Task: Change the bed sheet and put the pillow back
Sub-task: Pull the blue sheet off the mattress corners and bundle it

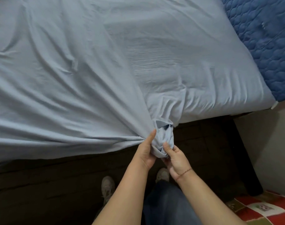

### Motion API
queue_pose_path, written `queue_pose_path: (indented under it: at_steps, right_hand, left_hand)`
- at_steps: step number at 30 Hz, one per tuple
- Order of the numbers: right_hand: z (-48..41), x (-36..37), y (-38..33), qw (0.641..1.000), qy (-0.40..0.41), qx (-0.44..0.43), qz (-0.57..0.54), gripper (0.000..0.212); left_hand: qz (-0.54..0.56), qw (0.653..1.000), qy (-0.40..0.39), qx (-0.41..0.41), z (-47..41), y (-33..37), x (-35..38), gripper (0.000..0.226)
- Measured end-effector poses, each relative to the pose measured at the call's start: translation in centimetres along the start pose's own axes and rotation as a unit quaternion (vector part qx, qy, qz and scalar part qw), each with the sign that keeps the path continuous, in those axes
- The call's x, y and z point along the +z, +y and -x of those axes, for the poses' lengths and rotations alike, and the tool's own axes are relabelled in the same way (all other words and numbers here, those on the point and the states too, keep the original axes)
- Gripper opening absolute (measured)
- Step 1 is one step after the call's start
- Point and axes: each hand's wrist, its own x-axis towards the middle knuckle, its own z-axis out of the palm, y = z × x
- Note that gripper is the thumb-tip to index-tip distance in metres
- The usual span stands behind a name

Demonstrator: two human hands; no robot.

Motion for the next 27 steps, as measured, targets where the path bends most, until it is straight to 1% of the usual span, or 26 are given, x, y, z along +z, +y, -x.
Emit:
queue_pose_path:
  at_steps: [2, 4, 6, 8, 10, 13, 15, 17, 19, 21, 25, 27]
  right_hand:
    - [0.9, -0.7, -1.6, 0.999, -0.022, -0.012, 0.022, 0.04]
    - [1.0, -1.5, -3.1, 0.998, -0.032, -0.013, 0.052, 0.045]
    - [0.5, -2.0, -4.6, 0.997, -0.035, 0.006, 0.074, 0.043]
    - [-0.9, -2.3, -5.5, 0.994, -0.037, 0.046, 0.097, 0.053]
    - [-2.9, -2.1, -6.3, 0.991, -0.031, 0.098, 0.081, 0.062]
    - [-6.5, -1.9, -6.9, 0.985, -0.004, 0.173, 0.002, 0.07]
    - [-8.6, -1.9, -6.9, 0.98, 0.023, 0.2, -0.007, 0.073]
    - [-10.1, -2.2, -6.7, 0.978, 0.054, 0.199, 0.009, 0.069]
    - [-10.8, -2.3, -6.5, 0.977, 0.075, 0.197, 0.02, 0.063]
    - [-11.0, -2.5, -6.1, 0.98, 0.076, 0.182, 0.016, 0.055]
    - [-10.4, -3.2, -6.1, 0.995, 0.058, 0.083, 0.004, 0.05]
    - [-9.4, -4.0, -6.3, 0.998, 0.047, 0.038, -0.01, 0.052]
  left_hand:
    - [0.004, 0.999, 0.038, -0.022, -1.2, -0.9, 1.4, 0.054]
    - [0.003, 0.998, 0.05, -0.026, -1.7, -1.5, 2.5, 0.043]
    - [0.003, 0.999, 0.048, -0.01, -2.0, -1.9, 3.2, 0.04]
    - [0.007, 0.999, 0.052, 0.005, -2.0, -2.0, 3.1, 0.039]
    - [-0.004, 0.998, 0.065, 0.017, -2.0, -2.1, 2.7, 0.038]
    - [-0.016, 0.998, 0.065, 0.019, -1.7, -2.2, 2.3, 0.031]
    - [-0.024, 0.998, 0.054, 0.013, -1.6, -2.1, 1.8, 0.036]
    - [-0.04, 0.998, 0.045, 0.008, -1.6, -1.8, 1.4, 0.045]
    - [-0.057, 0.998, 0.031, 0.002, -1.8, -1.6, 1.1, 0.049]
    - [-0.062, 0.998, 0.018, -0.001, -1.8, -1.4, 0.8, 0.051]
    - [-0.053, 0.998, 0.008, -0.021, -2.0, -1.0, 0.5, 0.048]
    - [-0.031, 0.999, 0.004, -0.017, -2.3, -1.2, 0.3, 0.053]
